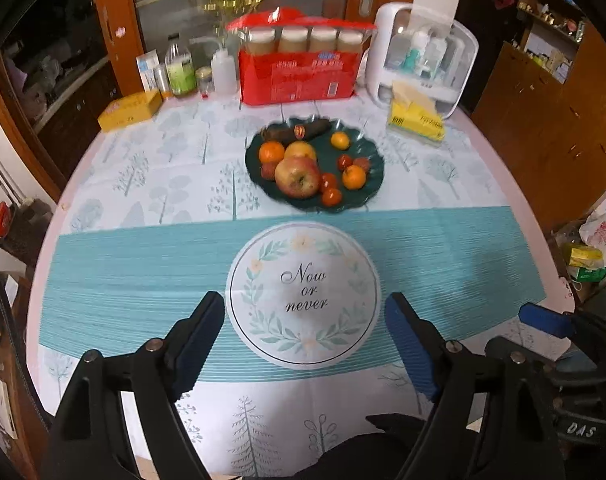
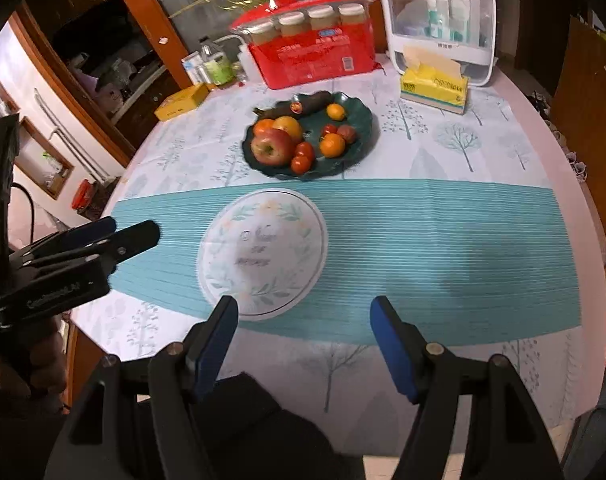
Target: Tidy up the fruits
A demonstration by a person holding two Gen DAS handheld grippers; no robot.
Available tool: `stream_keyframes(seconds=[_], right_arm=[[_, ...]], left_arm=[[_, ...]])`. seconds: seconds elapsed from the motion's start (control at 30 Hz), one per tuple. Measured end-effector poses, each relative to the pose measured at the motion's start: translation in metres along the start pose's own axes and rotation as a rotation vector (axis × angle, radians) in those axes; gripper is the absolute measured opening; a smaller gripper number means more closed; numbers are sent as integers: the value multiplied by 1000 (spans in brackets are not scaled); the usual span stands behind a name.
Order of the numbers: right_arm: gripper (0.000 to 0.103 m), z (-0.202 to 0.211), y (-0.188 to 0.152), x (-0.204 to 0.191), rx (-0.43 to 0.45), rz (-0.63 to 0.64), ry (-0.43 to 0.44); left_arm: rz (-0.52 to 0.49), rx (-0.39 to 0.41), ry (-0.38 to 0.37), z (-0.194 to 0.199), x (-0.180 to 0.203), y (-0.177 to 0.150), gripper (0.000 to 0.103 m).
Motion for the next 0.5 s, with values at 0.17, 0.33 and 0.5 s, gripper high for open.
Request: stream_keyframes(seconds=[0.17, 0.33, 0.5], right_arm=[[70, 27, -7, -17, 22, 8, -12], [71, 35, -19, -25, 70, -3, -2], [71, 32, -28, -29, 79, -5, 0]], left_arm=[[15, 42, 41, 31, 6, -9, 84], [44, 54, 80, 41, 9, -29, 84], [69, 93, 127, 48, 10, -42, 84]])
Point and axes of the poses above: each gripper's, at about its wrist camera, not at the fingertips, and z roughly against the way its jaws point, x to its right, y to its top, the point moved 1 cm from there along -z, roughly the way its jaws point, and after that the axes turned 7 degrees about -z, right-handed, at the moved point
